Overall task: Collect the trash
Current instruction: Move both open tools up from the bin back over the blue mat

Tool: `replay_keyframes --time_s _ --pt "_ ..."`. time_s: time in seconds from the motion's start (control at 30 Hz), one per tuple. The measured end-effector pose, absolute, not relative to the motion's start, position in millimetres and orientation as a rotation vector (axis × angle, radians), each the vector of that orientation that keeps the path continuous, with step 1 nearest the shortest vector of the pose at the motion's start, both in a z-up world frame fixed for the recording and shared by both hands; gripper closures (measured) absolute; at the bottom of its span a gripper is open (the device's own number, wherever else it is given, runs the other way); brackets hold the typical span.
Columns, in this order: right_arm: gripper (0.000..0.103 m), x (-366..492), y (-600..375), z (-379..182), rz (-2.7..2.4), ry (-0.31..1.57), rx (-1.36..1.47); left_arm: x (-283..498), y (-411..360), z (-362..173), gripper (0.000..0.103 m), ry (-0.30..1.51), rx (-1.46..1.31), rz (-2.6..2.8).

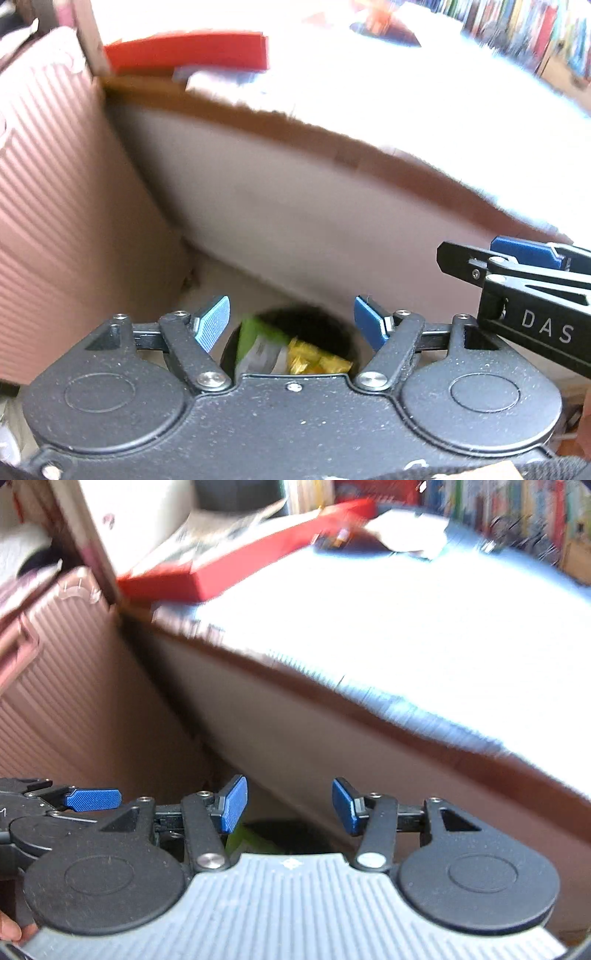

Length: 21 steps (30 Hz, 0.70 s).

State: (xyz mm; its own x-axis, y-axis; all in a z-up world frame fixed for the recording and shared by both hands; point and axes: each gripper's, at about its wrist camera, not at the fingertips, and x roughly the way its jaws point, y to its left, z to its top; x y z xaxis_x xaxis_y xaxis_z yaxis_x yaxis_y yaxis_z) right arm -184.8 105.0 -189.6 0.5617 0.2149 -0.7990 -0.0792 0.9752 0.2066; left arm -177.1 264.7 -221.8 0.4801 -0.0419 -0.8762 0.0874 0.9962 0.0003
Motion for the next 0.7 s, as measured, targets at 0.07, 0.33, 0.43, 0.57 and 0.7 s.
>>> replay_keyframes --time_s 0.07,0.33,0.43,0.57,0.7 --pt "0.037 -181.2 95.0 -171.2 0.148 0.921 0.166 -169.0 256.8 -200.2 0.030 1.017 0.041 -0.101" --pt "0.037 -150.2 32.6 -114.7 0.036 0.795 0.201 -115.8 216.8 -131.9 0.025 0.827 0.058 -0.160" --pt "0.036 -134.1 10.6 -107.7 0.009 0.766 0.197 -94.0 195.9 -119.2 0.025 0.784 0.079 -0.160" --pt "0.035 -110.1 -17.3 -104.1 -0.015 0.744 0.190 -61.6 171.9 -108.2 0.025 0.755 0.076 -0.165" --pt "0.035 -81.9 -38.2 -108.2 -0.028 0.740 0.170 -28.3 153.2 -111.7 0.025 0.740 0.083 -0.159"
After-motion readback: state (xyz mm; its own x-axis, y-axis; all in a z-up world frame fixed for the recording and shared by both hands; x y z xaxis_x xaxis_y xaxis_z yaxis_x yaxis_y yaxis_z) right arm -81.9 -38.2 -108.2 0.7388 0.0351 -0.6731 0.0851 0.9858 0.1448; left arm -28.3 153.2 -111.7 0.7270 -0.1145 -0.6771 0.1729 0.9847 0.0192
